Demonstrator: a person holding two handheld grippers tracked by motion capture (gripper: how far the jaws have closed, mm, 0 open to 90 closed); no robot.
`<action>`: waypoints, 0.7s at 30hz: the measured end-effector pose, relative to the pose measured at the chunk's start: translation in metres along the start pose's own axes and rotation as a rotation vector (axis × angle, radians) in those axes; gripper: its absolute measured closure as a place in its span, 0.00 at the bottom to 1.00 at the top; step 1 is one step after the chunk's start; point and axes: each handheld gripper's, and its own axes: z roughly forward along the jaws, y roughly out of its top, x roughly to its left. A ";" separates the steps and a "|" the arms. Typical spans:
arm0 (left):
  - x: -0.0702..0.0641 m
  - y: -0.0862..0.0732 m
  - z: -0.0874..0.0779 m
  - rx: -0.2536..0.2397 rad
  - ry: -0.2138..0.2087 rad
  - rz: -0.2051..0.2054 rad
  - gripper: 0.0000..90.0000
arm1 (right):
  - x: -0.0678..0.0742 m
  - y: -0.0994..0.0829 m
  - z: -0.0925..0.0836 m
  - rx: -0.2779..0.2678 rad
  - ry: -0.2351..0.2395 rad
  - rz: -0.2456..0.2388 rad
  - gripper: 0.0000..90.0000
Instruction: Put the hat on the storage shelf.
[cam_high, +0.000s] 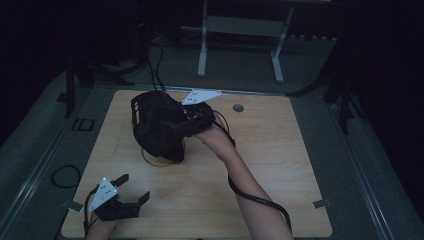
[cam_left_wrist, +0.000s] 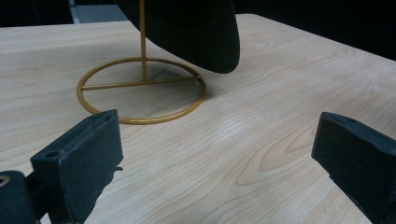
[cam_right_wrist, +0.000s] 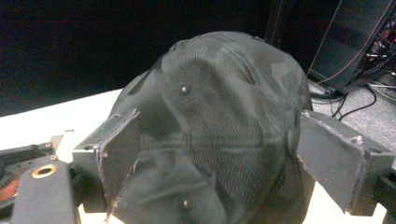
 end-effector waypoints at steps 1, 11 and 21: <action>0.000 0.000 0.000 0.001 0.003 0.002 0.03 | 0.000 -0.002 -0.002 -0.008 -0.002 -0.001 0.15; -0.001 -0.001 0.002 0.016 -0.003 0.005 0.03 | -0.004 -0.028 -0.017 -0.001 -0.027 -0.027 0.15; -0.002 -0.001 0.002 0.027 -0.005 0.006 0.03 | -0.003 -0.054 -0.030 -0.004 -0.024 -0.017 0.15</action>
